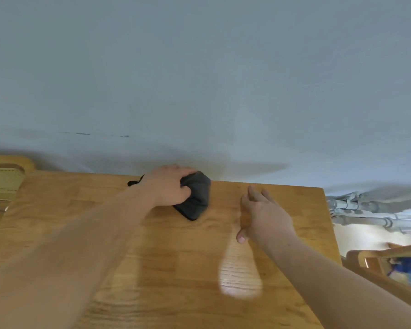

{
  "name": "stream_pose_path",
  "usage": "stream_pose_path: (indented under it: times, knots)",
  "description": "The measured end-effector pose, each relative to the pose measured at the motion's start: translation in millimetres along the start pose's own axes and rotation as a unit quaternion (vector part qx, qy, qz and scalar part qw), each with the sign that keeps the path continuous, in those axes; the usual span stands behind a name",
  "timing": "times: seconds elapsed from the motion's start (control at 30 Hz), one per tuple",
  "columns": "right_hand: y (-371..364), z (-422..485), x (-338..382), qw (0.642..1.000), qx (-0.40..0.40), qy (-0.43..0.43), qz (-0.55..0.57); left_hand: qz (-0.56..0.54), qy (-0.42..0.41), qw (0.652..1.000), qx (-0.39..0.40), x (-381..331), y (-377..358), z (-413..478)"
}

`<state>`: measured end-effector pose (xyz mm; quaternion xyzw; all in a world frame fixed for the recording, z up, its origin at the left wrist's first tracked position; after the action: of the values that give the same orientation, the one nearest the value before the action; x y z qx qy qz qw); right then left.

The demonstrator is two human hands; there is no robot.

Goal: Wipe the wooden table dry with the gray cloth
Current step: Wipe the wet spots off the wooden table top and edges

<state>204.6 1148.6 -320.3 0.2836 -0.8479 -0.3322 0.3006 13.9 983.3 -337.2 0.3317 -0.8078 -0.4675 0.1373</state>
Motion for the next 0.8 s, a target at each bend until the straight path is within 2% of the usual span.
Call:
stream_pose_path:
  times: [0.1,0.23,0.3,0.47,0.53,0.6,0.7,0.8]
  knots:
    - [1,4,3,1.000,0.004,-0.015,0.001,-0.015,0.054,0.998,0.030,35,5,-6]
    - [1,7,3,0.999,0.004,-0.031,-0.003,0.001,0.049,0.998,0.029,10,8,12]
    - [0,9,2,0.999,0.003,-0.033,-0.009,-0.003,0.017,1.000,0.010,-19,3,26]
    - [-9,15,0,0.999,-0.009,-0.041,-0.003,0.000,-0.119,0.988,-0.095,-81,-14,31]
    - [-9,14,-2,0.999,-0.011,-0.043,0.013,-0.035,-0.144,0.985,-0.087,-64,-11,31]
    - [-7,10,-2,0.999,-0.001,-0.048,0.020,-0.043,-0.145,0.987,-0.045,-33,-7,29]
    - [-6,9,-3,0.999,-0.009,-0.046,0.026,-0.036,-0.092,0.995,0.005,17,-5,25]
    - [-5,10,-2,0.998,-0.004,-0.052,0.031,-0.039,-0.048,0.998,0.006,31,-3,24]
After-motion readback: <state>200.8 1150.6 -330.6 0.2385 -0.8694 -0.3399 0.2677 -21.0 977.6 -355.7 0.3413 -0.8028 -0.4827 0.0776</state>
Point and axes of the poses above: each hand's wrist, its own z-axis towards the middle knuckle, its own y-axis out of the back of the hand, x = y × z, the point moved 2 cm from there along z, towards the middle knuckle, and after that the axes turned 15 degrees about z, right-handed, at the moved point
